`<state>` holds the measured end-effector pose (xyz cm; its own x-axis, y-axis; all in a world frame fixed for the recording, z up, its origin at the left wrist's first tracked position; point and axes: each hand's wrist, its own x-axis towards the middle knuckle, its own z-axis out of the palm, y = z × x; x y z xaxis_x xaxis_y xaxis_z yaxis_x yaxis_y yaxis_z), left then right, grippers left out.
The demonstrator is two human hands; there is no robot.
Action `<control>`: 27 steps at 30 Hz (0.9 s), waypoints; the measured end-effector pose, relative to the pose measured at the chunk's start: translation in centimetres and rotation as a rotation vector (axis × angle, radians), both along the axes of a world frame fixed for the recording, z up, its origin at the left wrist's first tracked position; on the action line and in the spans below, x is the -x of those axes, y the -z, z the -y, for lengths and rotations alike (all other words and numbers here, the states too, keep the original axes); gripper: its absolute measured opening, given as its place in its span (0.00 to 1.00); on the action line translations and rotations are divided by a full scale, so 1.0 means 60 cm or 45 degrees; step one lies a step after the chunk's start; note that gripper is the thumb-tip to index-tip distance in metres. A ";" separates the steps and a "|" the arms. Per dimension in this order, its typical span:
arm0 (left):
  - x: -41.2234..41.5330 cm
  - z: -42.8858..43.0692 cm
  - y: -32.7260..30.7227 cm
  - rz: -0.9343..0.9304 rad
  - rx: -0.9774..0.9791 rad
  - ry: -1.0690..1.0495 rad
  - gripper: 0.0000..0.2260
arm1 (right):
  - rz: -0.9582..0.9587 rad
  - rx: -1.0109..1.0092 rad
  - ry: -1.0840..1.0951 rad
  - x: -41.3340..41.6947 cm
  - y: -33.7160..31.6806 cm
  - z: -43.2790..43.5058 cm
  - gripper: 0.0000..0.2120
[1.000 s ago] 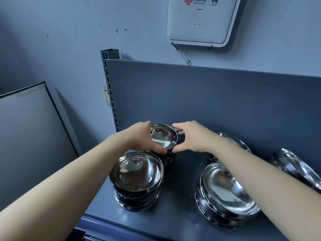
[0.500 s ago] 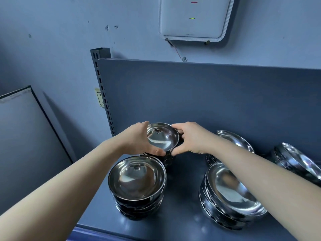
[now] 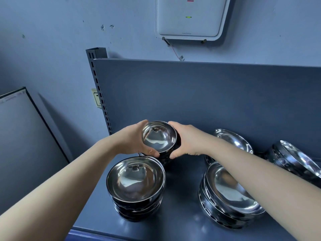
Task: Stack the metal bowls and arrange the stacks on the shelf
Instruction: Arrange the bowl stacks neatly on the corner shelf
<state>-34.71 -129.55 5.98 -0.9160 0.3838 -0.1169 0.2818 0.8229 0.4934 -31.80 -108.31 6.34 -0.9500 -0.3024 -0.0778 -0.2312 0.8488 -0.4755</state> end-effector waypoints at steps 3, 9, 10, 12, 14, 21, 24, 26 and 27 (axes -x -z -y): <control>0.004 0.005 0.003 0.006 -0.041 -0.002 0.56 | 0.000 -0.027 -0.002 -0.002 0.006 0.002 0.49; 0.008 0.009 0.015 0.070 -0.210 -0.021 0.54 | -0.023 -0.006 0.036 0.005 0.006 0.002 0.50; 0.010 0.010 0.016 0.086 -0.223 -0.023 0.56 | -0.029 -0.013 0.035 0.004 0.005 0.002 0.50; 0.012 0.010 0.016 0.105 -0.215 -0.021 0.56 | -0.043 -0.025 0.038 0.002 0.004 0.001 0.48; 0.016 0.009 0.015 0.114 -0.198 -0.018 0.56 | -0.052 -0.018 0.043 0.004 0.004 0.001 0.45; 0.023 0.005 0.006 0.122 -0.125 -0.018 0.56 | -0.062 0.036 0.048 0.005 0.005 -0.002 0.27; 0.024 0.005 0.004 0.114 -0.102 -0.009 0.57 | -0.103 0.024 0.052 0.005 0.008 -0.001 0.26; 0.023 0.006 -0.004 0.087 -0.094 -0.010 0.59 | -0.139 0.031 0.066 0.004 0.007 -0.001 0.27; 0.022 0.007 -0.009 0.073 -0.091 -0.011 0.60 | -0.153 0.030 0.074 0.003 0.006 0.000 0.27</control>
<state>-36.03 -129.95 6.54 -0.9119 0.3851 -0.1415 0.2446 0.7872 0.5661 -31.99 -108.29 5.99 -0.9680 -0.2469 0.0441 -0.2384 0.8514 -0.4672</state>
